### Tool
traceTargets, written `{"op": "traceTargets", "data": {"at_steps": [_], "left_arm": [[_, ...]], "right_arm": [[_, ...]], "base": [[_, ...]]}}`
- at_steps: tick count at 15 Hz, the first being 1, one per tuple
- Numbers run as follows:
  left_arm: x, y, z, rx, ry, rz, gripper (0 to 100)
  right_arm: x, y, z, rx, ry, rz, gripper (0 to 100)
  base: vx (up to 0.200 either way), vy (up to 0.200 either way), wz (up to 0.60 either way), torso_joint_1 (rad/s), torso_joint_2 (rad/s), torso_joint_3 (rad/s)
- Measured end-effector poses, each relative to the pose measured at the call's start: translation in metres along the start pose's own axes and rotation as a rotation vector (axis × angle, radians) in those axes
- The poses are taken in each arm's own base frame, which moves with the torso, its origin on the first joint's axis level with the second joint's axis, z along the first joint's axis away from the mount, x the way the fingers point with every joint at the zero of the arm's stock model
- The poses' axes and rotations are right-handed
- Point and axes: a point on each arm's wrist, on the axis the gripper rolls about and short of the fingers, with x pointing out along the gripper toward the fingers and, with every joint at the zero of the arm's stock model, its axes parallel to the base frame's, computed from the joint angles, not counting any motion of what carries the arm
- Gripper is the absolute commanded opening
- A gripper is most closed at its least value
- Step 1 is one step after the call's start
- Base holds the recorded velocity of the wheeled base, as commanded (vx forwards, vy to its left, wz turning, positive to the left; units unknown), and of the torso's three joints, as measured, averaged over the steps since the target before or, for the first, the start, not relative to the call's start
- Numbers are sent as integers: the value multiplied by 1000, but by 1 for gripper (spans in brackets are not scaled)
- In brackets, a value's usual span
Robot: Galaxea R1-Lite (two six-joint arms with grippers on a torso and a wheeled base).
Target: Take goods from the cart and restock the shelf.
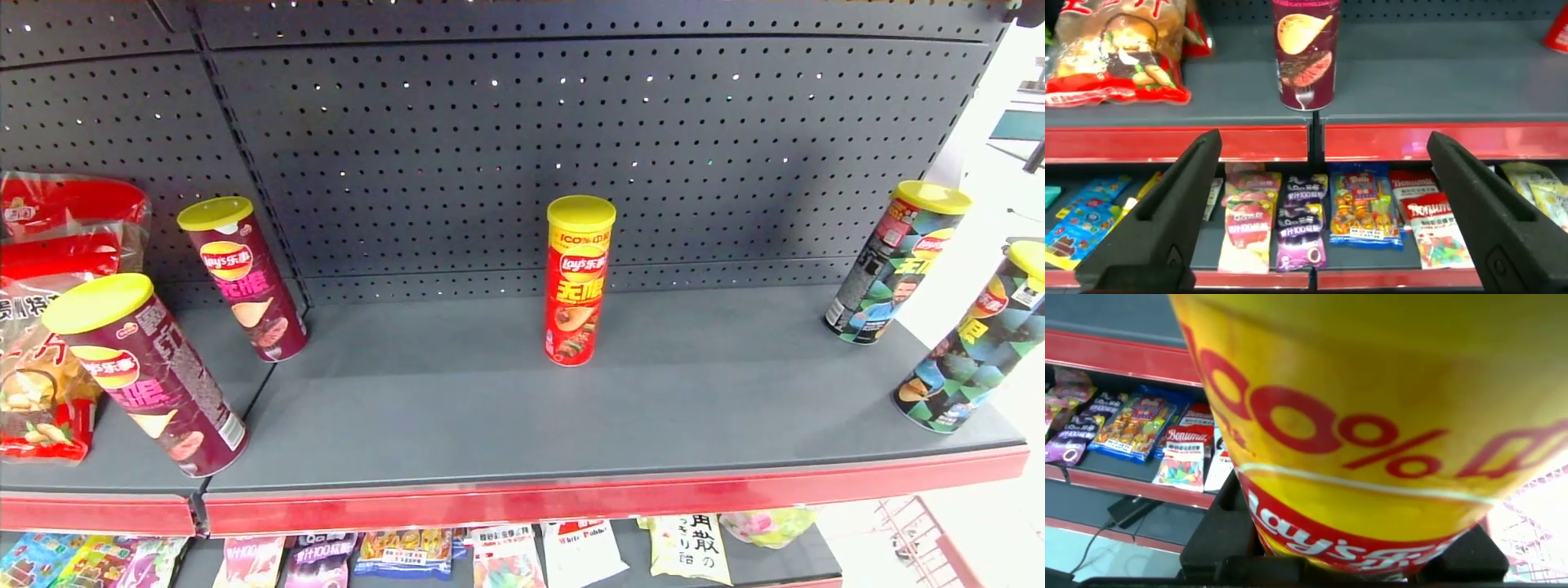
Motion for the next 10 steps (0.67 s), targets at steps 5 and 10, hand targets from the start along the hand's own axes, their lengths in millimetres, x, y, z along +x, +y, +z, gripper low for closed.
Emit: {"op": "traceTargets", "data": {"at_steps": [5,10], "left_arm": [[0,-3,1,72,-13,-141,100],[0,-3,1,76,-14,-141,100]], "right_arm": [[0,0,-2,-9,4,-6,0],[0,0,-1,-10,3,-6,0]], "base": [[0,0,0,0,0,0],[0,0,0,0,0,0]]}}
